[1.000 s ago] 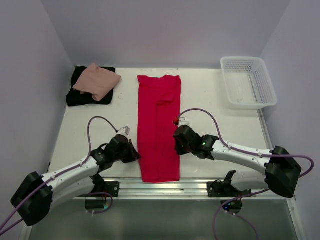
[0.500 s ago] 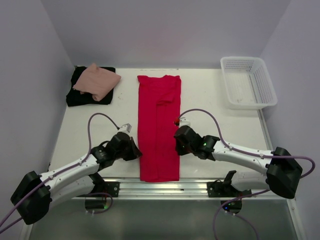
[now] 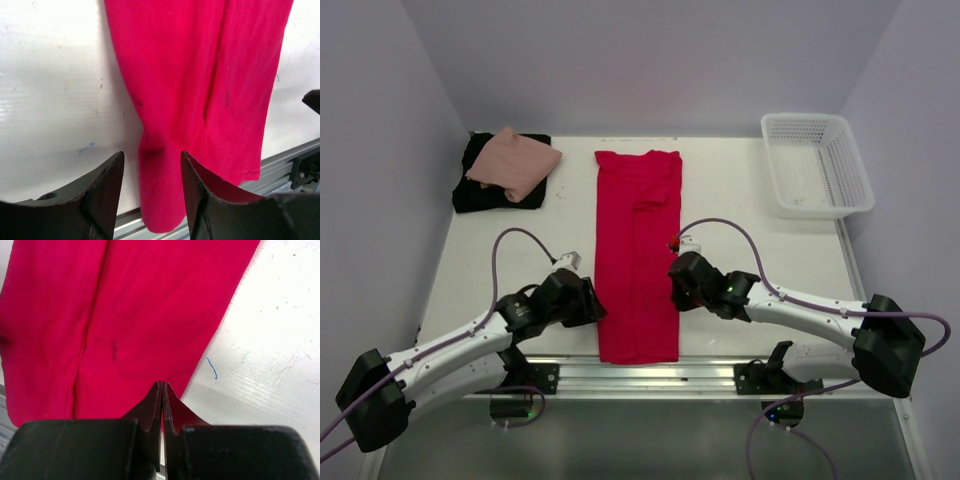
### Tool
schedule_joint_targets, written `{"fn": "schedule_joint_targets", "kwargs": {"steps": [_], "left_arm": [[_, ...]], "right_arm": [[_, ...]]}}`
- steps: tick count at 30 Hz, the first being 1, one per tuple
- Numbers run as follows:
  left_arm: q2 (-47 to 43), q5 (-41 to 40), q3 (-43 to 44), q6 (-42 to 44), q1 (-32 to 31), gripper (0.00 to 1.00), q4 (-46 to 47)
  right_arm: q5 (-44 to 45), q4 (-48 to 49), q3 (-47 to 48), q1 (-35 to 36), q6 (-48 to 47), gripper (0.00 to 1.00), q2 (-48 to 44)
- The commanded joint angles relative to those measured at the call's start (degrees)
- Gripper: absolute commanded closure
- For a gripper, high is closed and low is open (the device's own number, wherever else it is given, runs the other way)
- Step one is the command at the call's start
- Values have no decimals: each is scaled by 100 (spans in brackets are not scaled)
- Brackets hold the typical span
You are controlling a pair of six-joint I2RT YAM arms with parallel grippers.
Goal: Fold and stack the t-shirts
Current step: Fold the tshirt
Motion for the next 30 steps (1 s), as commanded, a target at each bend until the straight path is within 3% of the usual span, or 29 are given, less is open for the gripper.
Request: {"fn": "schedule_joint_targets", "kwargs": {"steps": [1, 8, 12, 17, 24, 30], "left_arm": [[-406, -260, 54, -424, -229, 47, -685], [-504, -321, -465, -1355, -1125, 47, -449], [196, -549, -545, -1961, -2011, 47, -18], [542, -1085, -299, -2472, -2821, 47, -403], [-64, -1271, -668, -2903, -3104, 46, -509], [-73, -1385, -563, -2938, -3191, 47, -720]], "right_arm": [[164, 4, -35, 29, 84, 100, -122], [59, 56, -52, 37, 92, 100, -78], [-116, 30, -113, 46, 215, 100, -139], [-407, 65, -456, 90, 575, 100, -438], [-671, 12, -940, 432, 1173, 100, -825], [-645, 118, -1133, 872, 1797, 99, -790]]}}
